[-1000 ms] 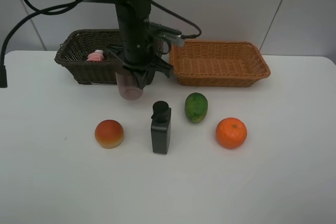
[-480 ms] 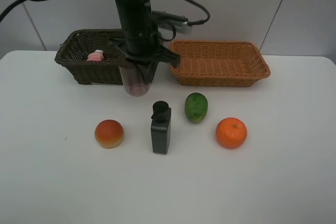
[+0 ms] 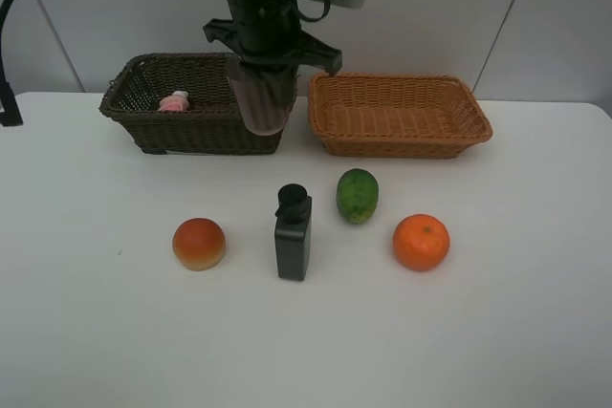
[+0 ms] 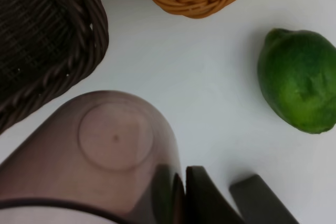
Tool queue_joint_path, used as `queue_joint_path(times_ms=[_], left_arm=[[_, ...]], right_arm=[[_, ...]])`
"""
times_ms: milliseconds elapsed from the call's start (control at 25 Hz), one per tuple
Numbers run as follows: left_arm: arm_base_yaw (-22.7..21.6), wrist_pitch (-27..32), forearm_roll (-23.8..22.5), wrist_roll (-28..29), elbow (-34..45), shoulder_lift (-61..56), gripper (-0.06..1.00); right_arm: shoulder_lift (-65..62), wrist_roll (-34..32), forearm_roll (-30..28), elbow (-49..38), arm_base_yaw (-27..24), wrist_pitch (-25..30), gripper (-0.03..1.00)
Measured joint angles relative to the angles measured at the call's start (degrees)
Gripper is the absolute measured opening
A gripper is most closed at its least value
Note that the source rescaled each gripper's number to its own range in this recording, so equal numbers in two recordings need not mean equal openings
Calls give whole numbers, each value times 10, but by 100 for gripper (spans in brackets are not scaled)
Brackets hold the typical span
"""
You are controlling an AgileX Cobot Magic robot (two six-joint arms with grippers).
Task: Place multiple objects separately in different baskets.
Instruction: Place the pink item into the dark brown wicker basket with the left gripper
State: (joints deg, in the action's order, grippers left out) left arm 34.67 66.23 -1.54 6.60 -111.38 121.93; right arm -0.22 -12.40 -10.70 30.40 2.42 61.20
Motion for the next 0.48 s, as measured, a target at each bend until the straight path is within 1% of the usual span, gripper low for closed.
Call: queue_joint_path(times_ms=[240,480], left_arm=[[-45,13,-12,-10,-14,-1,0],[-94,11,-16,-17,-14,-1,0]], right_arm=[[0,0,0,0,0,0,75],[0,0,0,0,0,0,75]])
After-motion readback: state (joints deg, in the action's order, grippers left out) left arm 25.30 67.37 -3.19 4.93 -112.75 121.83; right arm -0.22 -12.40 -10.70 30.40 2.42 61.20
